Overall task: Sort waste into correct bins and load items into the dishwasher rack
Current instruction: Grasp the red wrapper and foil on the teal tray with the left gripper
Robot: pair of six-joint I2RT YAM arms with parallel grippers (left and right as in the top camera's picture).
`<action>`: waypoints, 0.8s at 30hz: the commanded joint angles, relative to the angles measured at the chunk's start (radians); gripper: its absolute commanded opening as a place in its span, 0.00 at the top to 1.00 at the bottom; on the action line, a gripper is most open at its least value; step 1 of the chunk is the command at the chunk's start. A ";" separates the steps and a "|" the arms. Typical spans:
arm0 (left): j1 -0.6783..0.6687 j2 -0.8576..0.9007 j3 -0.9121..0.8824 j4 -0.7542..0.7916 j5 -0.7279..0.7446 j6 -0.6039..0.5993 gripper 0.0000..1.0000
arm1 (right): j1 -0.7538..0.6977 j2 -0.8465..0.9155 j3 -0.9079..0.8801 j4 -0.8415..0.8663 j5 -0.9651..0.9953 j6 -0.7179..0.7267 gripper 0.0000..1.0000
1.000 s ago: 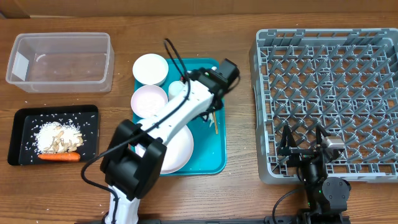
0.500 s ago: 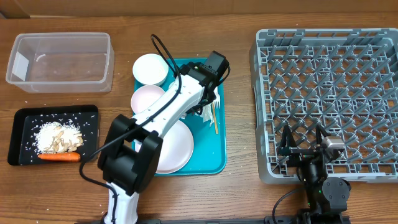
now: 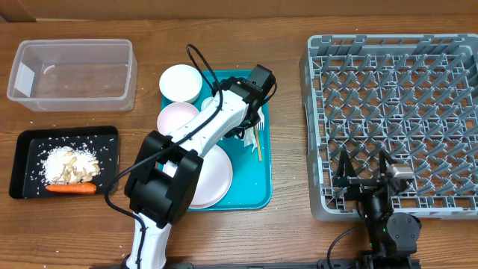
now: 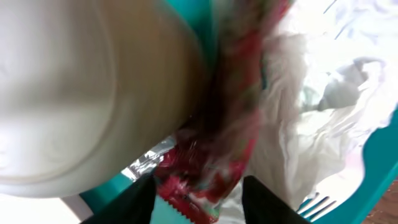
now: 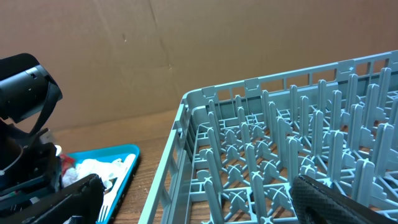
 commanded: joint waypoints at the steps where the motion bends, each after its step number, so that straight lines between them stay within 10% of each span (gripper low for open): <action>1: -0.006 0.005 0.015 0.050 -0.035 0.091 0.48 | -0.004 -0.008 -0.010 0.007 0.002 -0.003 0.00; 14: -0.007 0.007 0.015 0.078 -0.019 0.186 0.57 | -0.004 -0.008 -0.010 0.007 0.002 -0.003 0.00; 24: -0.007 0.009 0.015 0.077 -0.019 0.225 0.96 | -0.004 -0.008 -0.010 0.007 0.002 -0.004 0.00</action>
